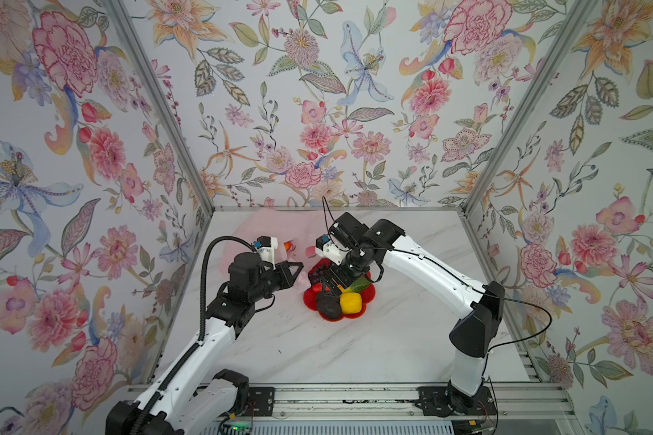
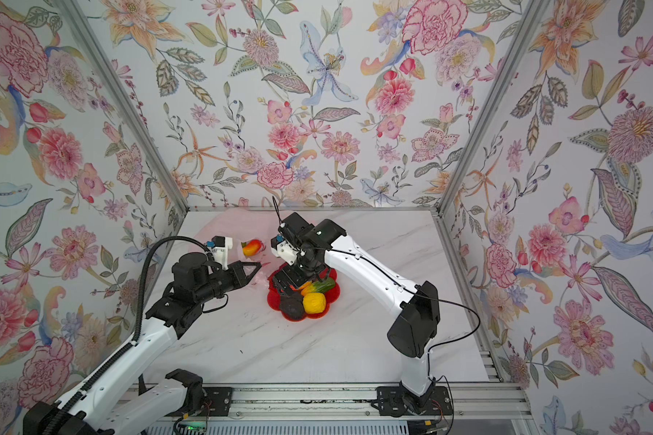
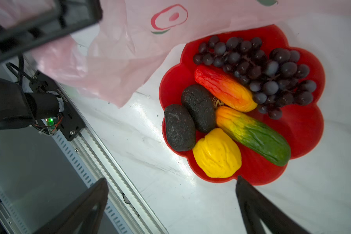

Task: Place the fruits into the plastic bag
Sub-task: Pick up the fruit from the plate.

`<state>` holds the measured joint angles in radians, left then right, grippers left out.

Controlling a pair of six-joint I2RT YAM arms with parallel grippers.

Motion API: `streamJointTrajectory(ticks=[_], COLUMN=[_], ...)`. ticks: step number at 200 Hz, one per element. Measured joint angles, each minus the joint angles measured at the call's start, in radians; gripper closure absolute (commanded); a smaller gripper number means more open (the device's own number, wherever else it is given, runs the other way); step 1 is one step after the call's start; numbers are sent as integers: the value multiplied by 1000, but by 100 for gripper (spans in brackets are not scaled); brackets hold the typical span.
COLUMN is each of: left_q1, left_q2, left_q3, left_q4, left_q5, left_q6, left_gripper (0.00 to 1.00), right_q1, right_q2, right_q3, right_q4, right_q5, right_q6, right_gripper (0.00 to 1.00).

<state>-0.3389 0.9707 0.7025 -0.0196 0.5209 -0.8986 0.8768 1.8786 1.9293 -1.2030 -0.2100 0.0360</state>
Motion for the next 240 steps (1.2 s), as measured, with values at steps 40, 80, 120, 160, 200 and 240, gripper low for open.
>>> streamJointTrajectory(ticks=[40, 80, 120, 160, 200, 240], left_q1=[0, 0, 0, 0, 0, 0], left_q2=[-18, -45, -80, -100, -103, -103], left_q3=[-11, -11, -29, -46, -49, -49], left_q4=[-1, -2, -11, -29, -32, -40], left_q5=[0, -1, -1, -3, -4, -4], left_q6=[0, 0, 0, 0, 0, 1], left_gripper=[100, 100, 100, 100, 100, 100], right_q1=[44, 79, 82, 80, 62, 47], right_q2=[2, 45, 119, 158, 208, 240], right_q3=[-57, -58, -58, -58, -58, -57], right_q4=[-17, -15, 0, 23, 39, 49], right_q5=[18, 19, 8, 5, 7, 10], right_q6=[-18, -31, -37, -41, -40, -44], right_gripper=[3, 7, 10, 13, 15, 16])
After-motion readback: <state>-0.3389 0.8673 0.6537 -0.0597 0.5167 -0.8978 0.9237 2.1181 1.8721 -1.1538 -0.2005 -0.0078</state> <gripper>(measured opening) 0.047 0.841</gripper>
